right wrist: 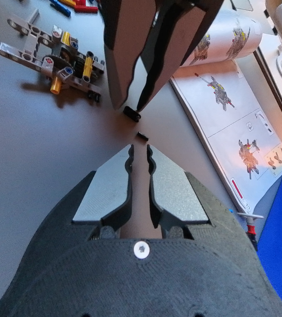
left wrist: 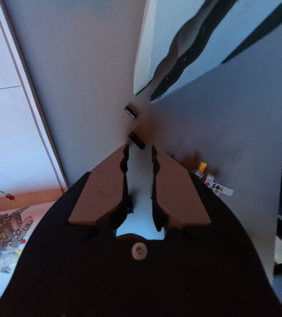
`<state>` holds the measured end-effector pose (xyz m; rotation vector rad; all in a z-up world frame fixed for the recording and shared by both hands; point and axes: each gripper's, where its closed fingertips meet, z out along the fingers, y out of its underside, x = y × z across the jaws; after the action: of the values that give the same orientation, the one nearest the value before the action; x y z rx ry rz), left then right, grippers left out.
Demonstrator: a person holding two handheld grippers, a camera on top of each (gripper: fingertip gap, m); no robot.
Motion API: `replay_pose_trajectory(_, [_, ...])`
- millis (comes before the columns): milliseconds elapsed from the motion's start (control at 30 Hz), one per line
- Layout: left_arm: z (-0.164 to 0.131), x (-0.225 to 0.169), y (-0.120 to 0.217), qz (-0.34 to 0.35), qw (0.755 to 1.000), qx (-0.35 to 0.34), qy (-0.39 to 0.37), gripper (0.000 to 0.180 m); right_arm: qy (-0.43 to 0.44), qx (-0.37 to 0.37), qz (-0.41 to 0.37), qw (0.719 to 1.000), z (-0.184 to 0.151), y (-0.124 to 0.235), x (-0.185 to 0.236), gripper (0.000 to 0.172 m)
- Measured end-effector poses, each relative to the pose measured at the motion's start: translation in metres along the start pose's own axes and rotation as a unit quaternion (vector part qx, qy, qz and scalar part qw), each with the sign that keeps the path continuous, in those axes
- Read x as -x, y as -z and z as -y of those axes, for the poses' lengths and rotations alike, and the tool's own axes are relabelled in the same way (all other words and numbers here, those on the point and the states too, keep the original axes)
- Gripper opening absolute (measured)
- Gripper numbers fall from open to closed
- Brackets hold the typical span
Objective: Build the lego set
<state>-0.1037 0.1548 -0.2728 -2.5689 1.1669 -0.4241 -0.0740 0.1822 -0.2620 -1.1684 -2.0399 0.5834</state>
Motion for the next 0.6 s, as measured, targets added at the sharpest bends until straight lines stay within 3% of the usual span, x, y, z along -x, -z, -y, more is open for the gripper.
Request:
replay_pose_trajectory(67, [-0.001, 0.001, -0.001, -0.002, 1.000, 0.002, 0.027, 0.006, -0.024, -0.007, 0.000, 1.000, 0.003, 0.000, -0.001, 0.012])
replay_pose_trajectory(167, [0.000, 0.002, -0.002, 0.011, 0.999, 0.000, 0.031, 0.005, -0.073, -0.025, 0.003, 0.997, 0.006, 0.000, 0.002, 0.010])
replay_pose_trajectory(300, [-0.003, 0.013, 0.001, 0.111, 0.989, 0.051, -0.080, 0.004, -0.116, -0.055, 0.004, 0.992, 0.016, 0.004, 0.008, 0.005])
replay_pose_trajectory(467, [-0.008, 0.016, 0.003, 0.227, 0.918, 0.132, -0.298, 0.000, -0.163, -0.058, 0.047, 0.984, 0.022, 0.003, 0.017, 0.008])
replay_pose_trajectory(600, [-0.002, 0.014, 0.000, 0.254, 0.883, 0.120, -0.375, 0.000, -0.246, -0.057, 0.105, 0.962, 0.020, -0.004, 0.012, 0.009])
